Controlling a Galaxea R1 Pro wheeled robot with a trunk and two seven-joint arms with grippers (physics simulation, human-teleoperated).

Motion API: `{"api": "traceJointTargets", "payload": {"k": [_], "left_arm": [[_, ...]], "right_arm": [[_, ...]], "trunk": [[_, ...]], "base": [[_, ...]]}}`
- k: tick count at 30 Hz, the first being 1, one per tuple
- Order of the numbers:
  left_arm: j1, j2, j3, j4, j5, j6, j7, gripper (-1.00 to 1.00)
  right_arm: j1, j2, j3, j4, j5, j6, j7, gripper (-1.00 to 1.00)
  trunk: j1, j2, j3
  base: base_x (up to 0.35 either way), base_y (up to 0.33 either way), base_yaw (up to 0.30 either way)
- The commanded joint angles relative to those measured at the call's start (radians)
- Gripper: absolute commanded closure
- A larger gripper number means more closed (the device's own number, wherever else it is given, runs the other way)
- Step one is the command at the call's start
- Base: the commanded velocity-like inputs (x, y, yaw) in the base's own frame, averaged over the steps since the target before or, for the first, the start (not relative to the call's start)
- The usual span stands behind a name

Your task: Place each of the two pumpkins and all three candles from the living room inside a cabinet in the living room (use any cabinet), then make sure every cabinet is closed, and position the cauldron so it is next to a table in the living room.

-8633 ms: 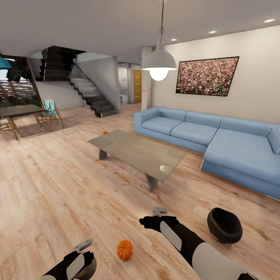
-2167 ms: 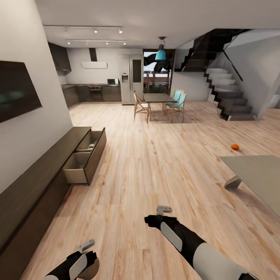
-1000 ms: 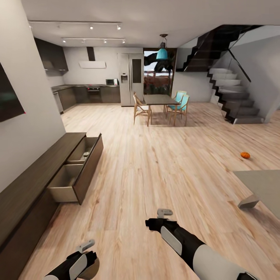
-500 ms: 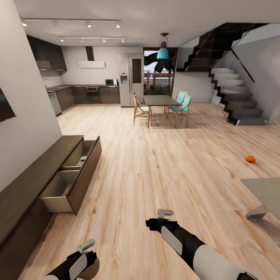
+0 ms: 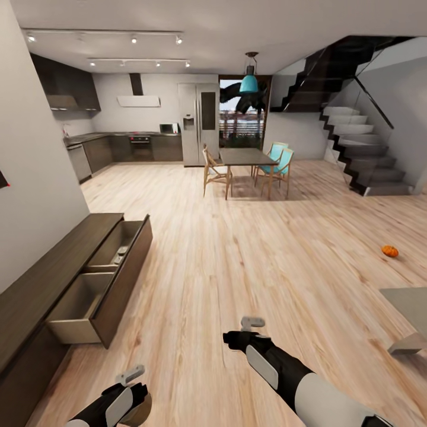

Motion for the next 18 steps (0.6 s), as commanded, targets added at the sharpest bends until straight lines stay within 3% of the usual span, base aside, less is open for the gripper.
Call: {"api": "traceJointTargets", "payload": {"k": [1,18], "left_arm": [[0.0,0.001,-0.008,-0.003,0.007,0.005,0.006,1.0],[0.0,-0.005,-0.008,-0.003,0.005,0.004,0.006,1.0]], "right_arm": [[-0.001,-0.001,0.006,-0.002,-0.007,0.001,-0.008,-1.0],[-0.001,0.001,0.006,-0.002,-0.014,-0.001,-0.008,-1.0]], "trunk": [[0.001,-0.001,0.001],[0.001,-0.001,0.021]], "base": [[0.329,0.0,0.0],[0.329,0.0,0.007]]}}
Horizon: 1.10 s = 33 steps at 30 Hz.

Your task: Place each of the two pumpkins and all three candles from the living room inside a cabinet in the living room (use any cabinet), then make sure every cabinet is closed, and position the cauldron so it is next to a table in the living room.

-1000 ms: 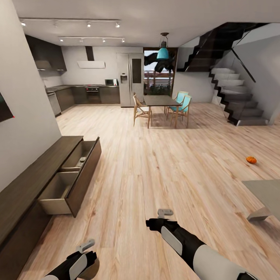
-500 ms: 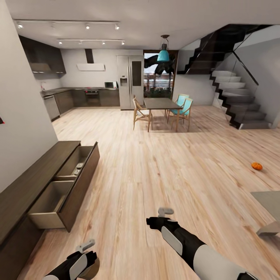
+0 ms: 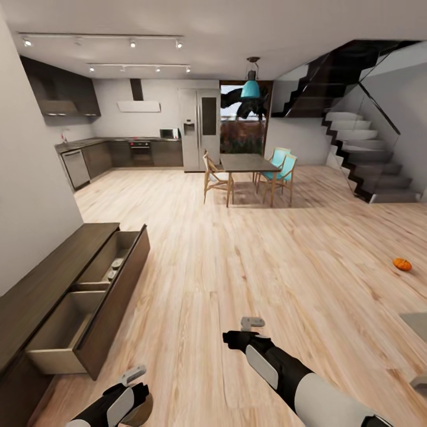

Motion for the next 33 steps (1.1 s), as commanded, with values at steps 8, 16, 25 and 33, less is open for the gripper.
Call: {"api": "traceJointTargets", "payload": {"k": [8,16,25,33], "left_arm": [[0.0,0.001,-0.008,-0.003,0.006,0.005,0.006,1.0],[0.0,0.001,-0.008,-0.003,0.006,0.005,0.006,1.0],[0.0,0.001,-0.009,-0.003,0.006,0.005,0.006,1.0],[0.0,0.001,-0.01,-0.003,0.006,0.005,0.006,1.0]], "right_arm": [[-0.001,0.0,0.006,-0.003,-0.004,0.001,-0.007,-1.0],[-0.001,0.001,0.006,-0.002,-0.003,-0.007,-0.009,-1.0],[-0.001,0.002,0.006,-0.003,0.0,-0.007,-0.009,-1.0],[-0.001,0.002,0.006,-0.003,-0.002,-0.007,-0.009,-1.0]], "trunk": [[0.001,-0.001,-0.001],[0.001,-0.001,-0.001],[0.001,-0.001,-0.001],[0.001,-0.001,-0.001]], "base": [[0.329,0.0,0.0],[0.329,0.0,0.0],[0.329,0.0,0.0],[0.329,0.0,0.0]]}}
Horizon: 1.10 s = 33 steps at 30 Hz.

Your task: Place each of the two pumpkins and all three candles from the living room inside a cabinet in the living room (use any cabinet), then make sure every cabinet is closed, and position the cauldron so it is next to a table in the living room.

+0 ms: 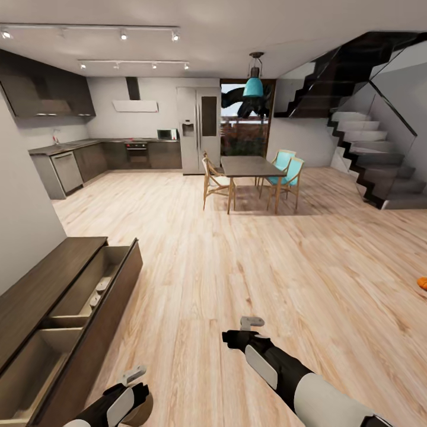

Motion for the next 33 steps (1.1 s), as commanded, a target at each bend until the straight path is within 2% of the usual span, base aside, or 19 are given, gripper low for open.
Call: {"api": "traceJointTargets", "payload": {"k": [1,11,15,21,33], "left_arm": [[0.0,0.001,-0.008,-0.003,0.006,0.005,0.006,1.0],[0.0,0.001,-0.008,-0.003,0.006,0.004,0.006,1.0],[0.0,0.001,-0.008,-0.003,0.006,0.004,0.006,1.0],[0.0,0.001,-0.008,-0.003,0.006,0.004,0.006,1.0],[0.0,0.001,-0.008,-0.003,0.006,0.004,0.006,1.0]], "right_arm": [[-0.001,-0.001,0.006,-0.002,-0.007,0.002,-0.008,-1.0],[-0.001,-0.001,0.006,0.003,-0.008,0.0,-0.007,-1.0],[-0.001,-0.002,0.006,0.038,-0.005,-0.036,-0.007,-1.0],[-0.001,-0.002,0.006,0.048,-0.005,-0.047,-0.005,-1.0],[-0.001,-0.003,0.006,0.048,-0.015,-0.042,-0.008,-1.0]], "trunk": [[0.001,-0.001,-0.001],[0.001,-0.001,-0.001],[0.001,-0.001,-0.001],[0.001,-0.001,-0.001],[0.001,-0.001,-0.001]], "base": [[0.329,0.0,0.0],[0.329,0.0,0.0],[0.329,0.0,0.0],[0.329,0.0,0.0],[0.325,0.0,0.0]]}}
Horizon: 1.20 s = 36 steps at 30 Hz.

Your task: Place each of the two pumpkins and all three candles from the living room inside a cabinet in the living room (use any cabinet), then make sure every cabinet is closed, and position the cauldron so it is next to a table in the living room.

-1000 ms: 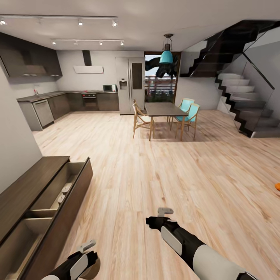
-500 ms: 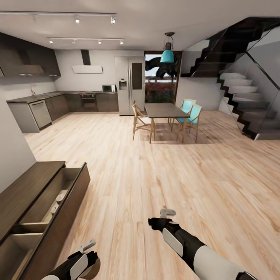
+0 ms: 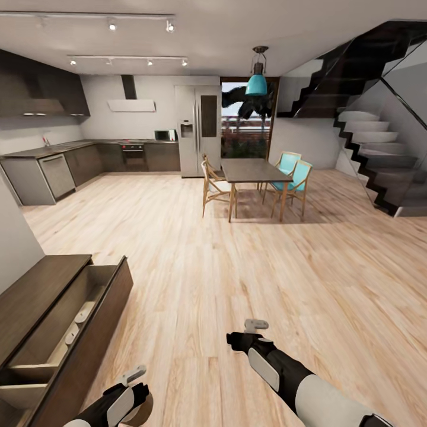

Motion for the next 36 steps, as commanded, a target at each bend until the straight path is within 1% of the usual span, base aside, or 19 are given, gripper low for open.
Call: {"api": "traceJointTargets", "payload": {"k": [1,7,13,36], "left_arm": [[0.0,0.001,-0.008,-0.003,0.006,0.004,0.006,1.0],[0.0,0.001,-0.009,-0.003,0.006,0.004,0.006,1.0],[0.0,0.001,-0.009,-0.003,0.006,0.004,0.006,1.0],[0.0,0.001,-0.009,-0.003,0.006,0.004,0.006,1.0]], "right_arm": [[-0.001,0.001,0.007,-0.002,-0.006,0.004,-0.007,-1.0],[-0.001,0.005,0.007,-0.001,-0.005,0.007,-0.007,-1.0],[-0.001,-0.003,0.007,-0.001,-0.006,0.0,-0.007,-1.0],[-0.001,-0.003,0.007,-0.002,-0.002,-0.003,-0.008,-1.0]], "trunk": [[0.001,-0.001,-0.001],[0.001,-0.001,-0.001],[0.001,-0.001,-0.001],[0.001,-0.001,-0.001]], "base": [[0.311,0.0,0.0],[0.306,0.0,0.0],[0.303,0.0,0.0],[0.294,0.0,0.0]]}}
